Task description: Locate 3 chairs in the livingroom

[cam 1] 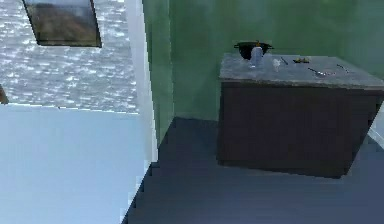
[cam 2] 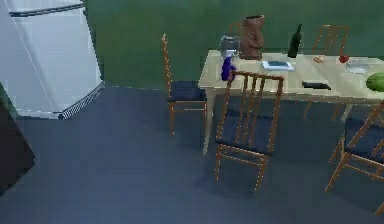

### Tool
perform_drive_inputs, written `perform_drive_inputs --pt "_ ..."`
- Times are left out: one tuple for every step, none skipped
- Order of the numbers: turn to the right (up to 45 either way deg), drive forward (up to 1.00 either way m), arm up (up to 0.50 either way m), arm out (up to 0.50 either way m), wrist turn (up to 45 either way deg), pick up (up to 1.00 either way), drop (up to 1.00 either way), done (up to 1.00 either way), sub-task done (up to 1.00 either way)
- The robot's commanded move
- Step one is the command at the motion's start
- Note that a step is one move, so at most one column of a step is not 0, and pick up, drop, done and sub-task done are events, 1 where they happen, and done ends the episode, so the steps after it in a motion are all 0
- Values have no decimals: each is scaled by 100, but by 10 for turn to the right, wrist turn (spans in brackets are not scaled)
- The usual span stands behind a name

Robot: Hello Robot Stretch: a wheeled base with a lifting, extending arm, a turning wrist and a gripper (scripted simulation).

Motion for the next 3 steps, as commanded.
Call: perform_drive_inputs --pt "-450 0 0 0 0 0 0 0 0" --pt "-90 0 0 0 0 0 0 0 0" --pt "0 20 0 0 0 0 0 0 0"
